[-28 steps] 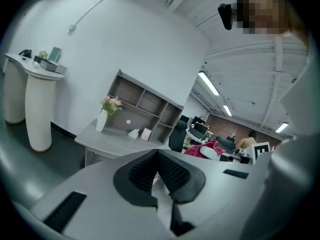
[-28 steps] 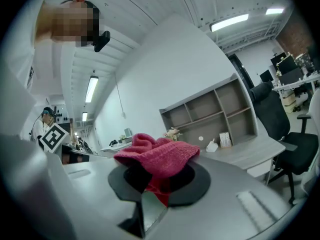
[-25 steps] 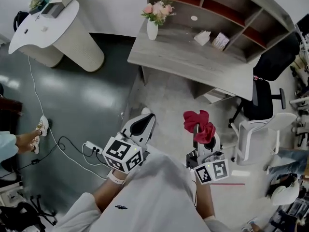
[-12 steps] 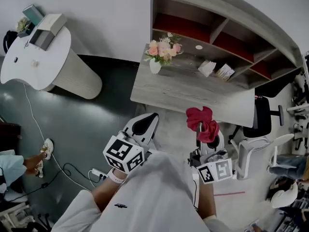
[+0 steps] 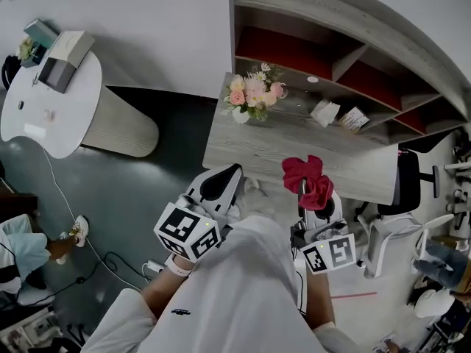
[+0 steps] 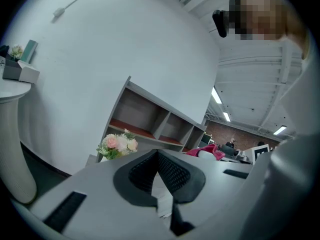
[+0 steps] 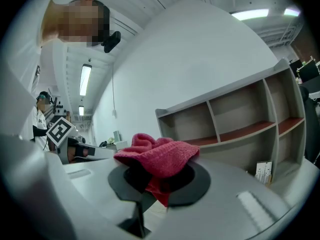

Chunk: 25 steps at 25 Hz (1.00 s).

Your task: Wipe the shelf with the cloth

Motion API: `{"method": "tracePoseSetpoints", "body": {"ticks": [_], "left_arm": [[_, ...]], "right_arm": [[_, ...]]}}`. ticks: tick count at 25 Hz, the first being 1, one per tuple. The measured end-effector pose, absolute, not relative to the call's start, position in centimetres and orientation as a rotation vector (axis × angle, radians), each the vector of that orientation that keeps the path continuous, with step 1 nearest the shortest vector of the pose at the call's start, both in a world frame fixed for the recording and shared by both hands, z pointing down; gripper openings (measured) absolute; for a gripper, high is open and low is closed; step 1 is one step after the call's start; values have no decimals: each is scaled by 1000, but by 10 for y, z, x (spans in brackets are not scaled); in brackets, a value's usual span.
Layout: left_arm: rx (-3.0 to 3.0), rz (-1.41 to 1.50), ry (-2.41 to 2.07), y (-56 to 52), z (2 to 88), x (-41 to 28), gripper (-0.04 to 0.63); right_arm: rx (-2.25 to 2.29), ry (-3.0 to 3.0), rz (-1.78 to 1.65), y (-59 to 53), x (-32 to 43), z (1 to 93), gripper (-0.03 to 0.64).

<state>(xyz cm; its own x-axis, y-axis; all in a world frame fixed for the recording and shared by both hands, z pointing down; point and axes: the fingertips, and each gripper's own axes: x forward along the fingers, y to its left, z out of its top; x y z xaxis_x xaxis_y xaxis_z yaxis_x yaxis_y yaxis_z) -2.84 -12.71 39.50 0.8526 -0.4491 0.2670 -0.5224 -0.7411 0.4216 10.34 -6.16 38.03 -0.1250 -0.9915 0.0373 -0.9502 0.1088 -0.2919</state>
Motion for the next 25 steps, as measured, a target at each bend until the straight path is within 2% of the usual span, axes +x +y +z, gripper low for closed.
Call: {"method": "tracePoseSetpoints", "body": {"ticks": [6,25], "left_arm": [[2509,227,-770,-167,400,-19,0],[2519,151,-930,-241,381,5,0]], "right_arm": [[-1848,2268,-405,-113,112,386,66],[-1536,2568,25,-276,108,324,66]]}}
